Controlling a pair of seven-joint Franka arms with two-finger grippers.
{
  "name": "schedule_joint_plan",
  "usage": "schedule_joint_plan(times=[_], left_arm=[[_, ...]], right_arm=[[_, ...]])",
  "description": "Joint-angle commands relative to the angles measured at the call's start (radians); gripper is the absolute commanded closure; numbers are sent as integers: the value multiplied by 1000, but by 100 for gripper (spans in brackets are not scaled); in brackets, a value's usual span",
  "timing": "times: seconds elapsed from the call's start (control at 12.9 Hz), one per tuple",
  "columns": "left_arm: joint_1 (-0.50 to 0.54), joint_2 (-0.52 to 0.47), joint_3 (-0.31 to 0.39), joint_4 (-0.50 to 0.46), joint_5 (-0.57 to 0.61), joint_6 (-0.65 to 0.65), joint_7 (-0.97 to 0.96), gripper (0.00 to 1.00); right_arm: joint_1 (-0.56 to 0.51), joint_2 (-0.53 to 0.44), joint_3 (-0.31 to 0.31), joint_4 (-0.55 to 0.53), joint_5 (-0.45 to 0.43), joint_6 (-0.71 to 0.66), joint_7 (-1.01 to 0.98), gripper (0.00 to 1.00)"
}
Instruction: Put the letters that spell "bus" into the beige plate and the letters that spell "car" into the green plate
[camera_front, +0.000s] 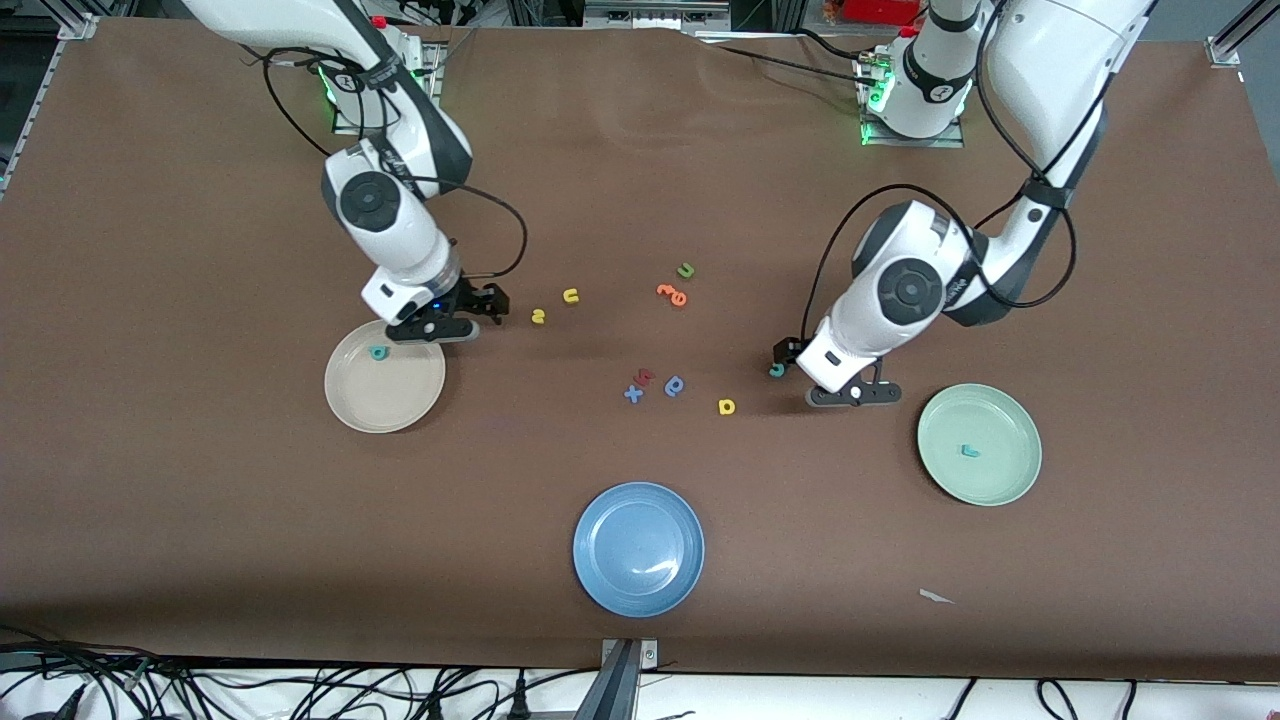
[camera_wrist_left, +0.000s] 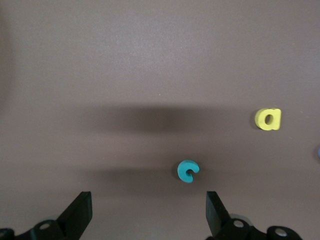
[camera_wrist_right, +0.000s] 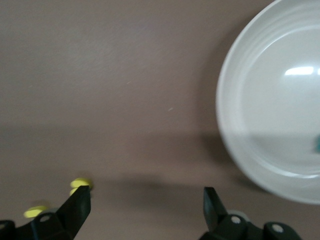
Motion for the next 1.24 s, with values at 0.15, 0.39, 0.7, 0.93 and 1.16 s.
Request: schedule_joint_plan(times=[0.15,0.39,0.7,0.93,1.16], left_arm=[[-47,59,-3,-3,114,112,-101,4],[-59,119,-3,21,185,123,-90,7],[-67,156,-3,39,211,121,-86,18],[-76,156,-3,39,211,117,-84,34],[-74,156,-3,39,211,115,-83,47]], right_arm=[[87,78,4,37,-97,22,218,0],[102,140,0,64,-222,39,346,1],[121,177,-1,101,-247,40,406,1],[136,197,-3,120,-249,42,421,4],[136,203,-4,118,-263,42,421,7]])
